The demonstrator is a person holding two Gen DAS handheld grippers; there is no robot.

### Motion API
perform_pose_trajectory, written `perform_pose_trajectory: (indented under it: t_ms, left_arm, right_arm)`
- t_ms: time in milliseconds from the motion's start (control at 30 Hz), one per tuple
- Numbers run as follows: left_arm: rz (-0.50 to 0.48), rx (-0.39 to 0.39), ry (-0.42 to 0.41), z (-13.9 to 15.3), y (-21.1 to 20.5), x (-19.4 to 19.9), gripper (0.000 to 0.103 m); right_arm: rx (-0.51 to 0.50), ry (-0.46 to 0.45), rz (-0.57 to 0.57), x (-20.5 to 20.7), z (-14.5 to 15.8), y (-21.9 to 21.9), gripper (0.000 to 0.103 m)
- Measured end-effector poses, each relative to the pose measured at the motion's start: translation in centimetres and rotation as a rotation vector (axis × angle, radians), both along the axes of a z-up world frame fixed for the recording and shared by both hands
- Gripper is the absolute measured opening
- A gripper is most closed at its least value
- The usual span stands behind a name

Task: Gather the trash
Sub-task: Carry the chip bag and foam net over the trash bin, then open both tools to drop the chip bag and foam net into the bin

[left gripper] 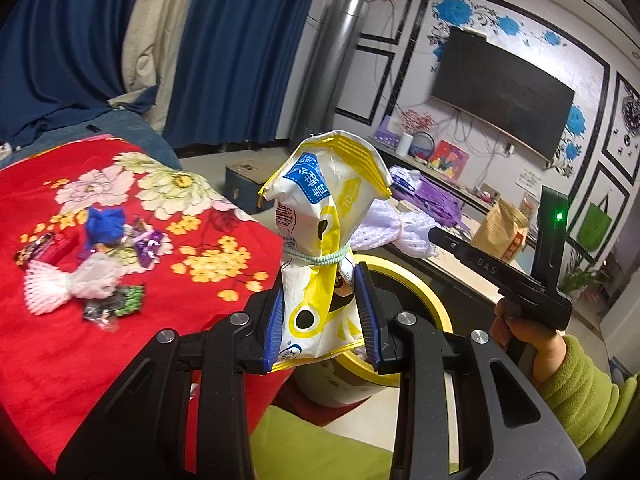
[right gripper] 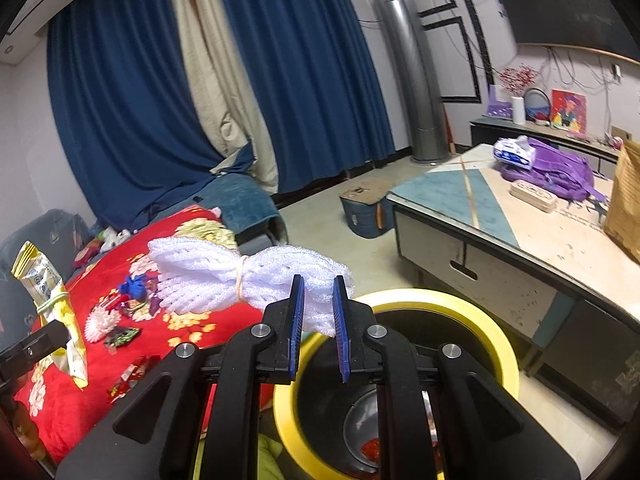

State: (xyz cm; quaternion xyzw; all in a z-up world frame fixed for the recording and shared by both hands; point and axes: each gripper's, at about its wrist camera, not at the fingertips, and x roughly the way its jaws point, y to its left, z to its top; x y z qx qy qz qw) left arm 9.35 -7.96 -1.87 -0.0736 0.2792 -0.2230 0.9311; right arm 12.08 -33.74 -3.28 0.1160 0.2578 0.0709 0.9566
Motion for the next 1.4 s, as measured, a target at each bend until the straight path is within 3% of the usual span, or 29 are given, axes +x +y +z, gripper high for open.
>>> perform_pose_trajectory:
  t_ms: [367, 767, 1100, 1333, 1400]
  left_arm:
    - [-0.114, 0.055, 0.032, -1.6, -5.7, 1.4, 0.025]
    - [-0.193, 0.094, 0.123, -4.7, -10.3, 4.1, 0.025]
    - [-0.256, 0.193, 0.156, -7.3, -14.5, 5.6, 0.026]
    - [-0.274, 0.189, 0.191, -8.5, -15.4, 6.8, 0.028]
    - [-0.266, 0.169, 0.211, -8.9, -15.1, 7.3, 0.032]
  right_arm:
    - [-0.008, 0.015, -0.107, -1.0, -2.4, -4.4, 0.014]
    - [0.002, 0.079, -0.202, -1.1, -6.3, -8.1, 0.014]
    - [0.031, 0.135, -0.239, -0.7, -8.5, -9.8, 0.014]
    - [0.078, 0.178, -0.226, -0.2, -9.7, -10.3, 0.021]
    - [0.074, 0.181, -0.218, -0.1, -9.8, -10.2, 0.027]
